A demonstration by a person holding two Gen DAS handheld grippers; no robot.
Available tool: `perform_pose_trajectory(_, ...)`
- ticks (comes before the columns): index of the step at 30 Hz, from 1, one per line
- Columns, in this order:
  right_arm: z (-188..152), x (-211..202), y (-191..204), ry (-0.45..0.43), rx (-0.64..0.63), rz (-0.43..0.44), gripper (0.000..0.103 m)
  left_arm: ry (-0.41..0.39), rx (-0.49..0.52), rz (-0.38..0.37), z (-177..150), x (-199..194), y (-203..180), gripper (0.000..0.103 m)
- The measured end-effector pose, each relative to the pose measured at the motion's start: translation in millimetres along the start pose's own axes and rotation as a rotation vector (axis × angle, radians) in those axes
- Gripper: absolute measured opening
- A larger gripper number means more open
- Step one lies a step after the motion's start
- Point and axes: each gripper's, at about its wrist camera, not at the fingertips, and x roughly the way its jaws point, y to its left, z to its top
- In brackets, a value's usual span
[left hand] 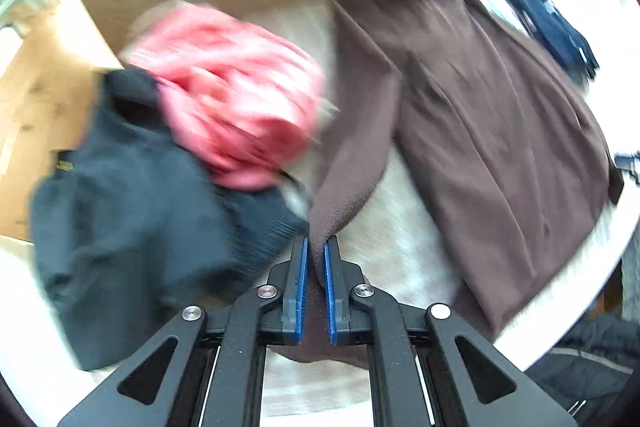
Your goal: Fold clothes
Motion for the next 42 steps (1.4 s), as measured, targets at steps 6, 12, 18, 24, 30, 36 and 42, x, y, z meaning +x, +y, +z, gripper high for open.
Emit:
perform_pose_trajectory(6,6,27,-15,0.071,0.012,-0.112,0.043,-0.068,-0.043,0.129,37,-28,78,0.000)
perform_pose_trajectory(12,12,47,-35,0.118,0.076,-0.130,0.023,-0.021,-0.127,0.129,60,20,129,0.000)
perform_pose_trajectory(18,21,26,-68,0.070,0.178,-0.121,0.009,-0.015,-0.006,0.018,41,27,76,0.046)
perform_pose_trajectory(24,47,-30,-163,-0.061,0.395,-0.454,0.010,0.029,0.146,-0.064,38,59,-5,0.048)
perform_pose_trajectory(30,43,-44,-181,-0.028,0.406,-0.393,0.027,0.137,0.346,0.068,16,110,-62,0.048)
perform_pose_trajectory(36,21,-52,-117,-0.073,0.411,-0.224,0.034,0.177,0.347,0.067,12,133,-58,0.012)
perform_pose_trajectory(42,21,-57,-70,-0.113,0.411,-0.103,0.034,0.131,0.167,-0.110,37,98,-14,0.002)
